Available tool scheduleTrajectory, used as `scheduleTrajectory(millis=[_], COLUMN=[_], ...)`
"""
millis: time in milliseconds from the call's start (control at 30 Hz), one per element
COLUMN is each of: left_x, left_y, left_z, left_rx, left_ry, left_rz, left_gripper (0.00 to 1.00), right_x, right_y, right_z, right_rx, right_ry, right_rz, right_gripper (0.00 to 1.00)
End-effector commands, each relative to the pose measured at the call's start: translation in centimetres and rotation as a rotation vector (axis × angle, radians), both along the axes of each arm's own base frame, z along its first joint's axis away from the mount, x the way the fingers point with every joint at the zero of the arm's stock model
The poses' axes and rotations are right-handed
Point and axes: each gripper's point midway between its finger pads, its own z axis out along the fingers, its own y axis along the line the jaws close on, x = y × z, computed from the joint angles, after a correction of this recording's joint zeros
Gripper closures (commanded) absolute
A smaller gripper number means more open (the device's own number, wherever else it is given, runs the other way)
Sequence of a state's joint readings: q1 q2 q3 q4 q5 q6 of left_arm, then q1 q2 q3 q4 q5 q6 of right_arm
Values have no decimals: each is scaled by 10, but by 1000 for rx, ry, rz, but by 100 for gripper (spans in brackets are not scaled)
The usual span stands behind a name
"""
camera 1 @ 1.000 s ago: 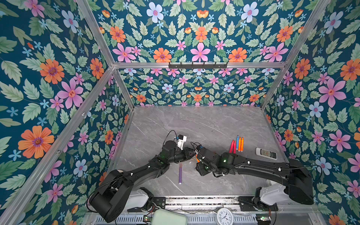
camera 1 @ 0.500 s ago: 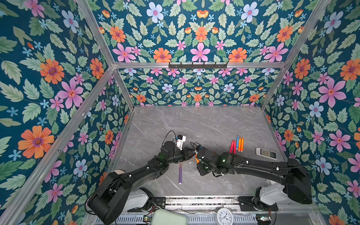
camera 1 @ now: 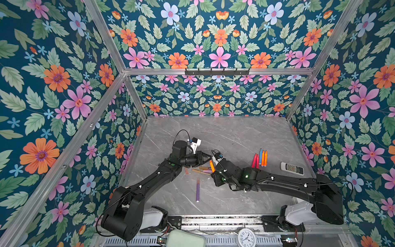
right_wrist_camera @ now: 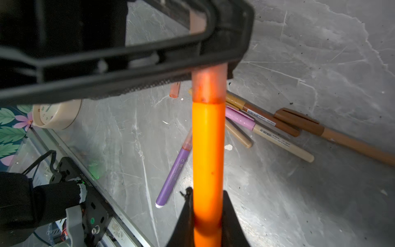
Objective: Open the pen caps
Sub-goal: 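Pull the orange highlighter out of the cap with the right gripper, then carry the uncapped orange highlighter toward the highlighter row while the left holds the cap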
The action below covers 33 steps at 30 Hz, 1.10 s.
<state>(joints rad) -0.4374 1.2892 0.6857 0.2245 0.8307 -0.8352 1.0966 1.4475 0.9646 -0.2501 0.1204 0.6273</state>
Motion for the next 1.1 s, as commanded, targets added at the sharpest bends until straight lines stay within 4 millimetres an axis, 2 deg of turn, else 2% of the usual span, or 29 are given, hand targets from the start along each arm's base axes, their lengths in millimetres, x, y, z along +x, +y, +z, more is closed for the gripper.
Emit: scheduleTrajectory(millis=[0, 600, 833, 1067], left_x=[47, 55, 62, 67], left_y=[21, 62, 66, 65], left_z=[28, 57, 72, 81], left_rx=[30, 114, 85, 75], left_ry=[-195, -274, -282, -295], left_rz=[200, 290, 302, 301], left_gripper=[100, 100, 100, 100], right_x=[-39, -44, -54, -70], right_y=[-33, -27, -15, -1], right_z=[-38, -43, -45, -58], right_rx=[-165, -157, -143, -179], right_ry=[174, 202, 228, 284], right_rz=[52, 80, 144, 233], right_gripper=[100, 100, 100, 100])
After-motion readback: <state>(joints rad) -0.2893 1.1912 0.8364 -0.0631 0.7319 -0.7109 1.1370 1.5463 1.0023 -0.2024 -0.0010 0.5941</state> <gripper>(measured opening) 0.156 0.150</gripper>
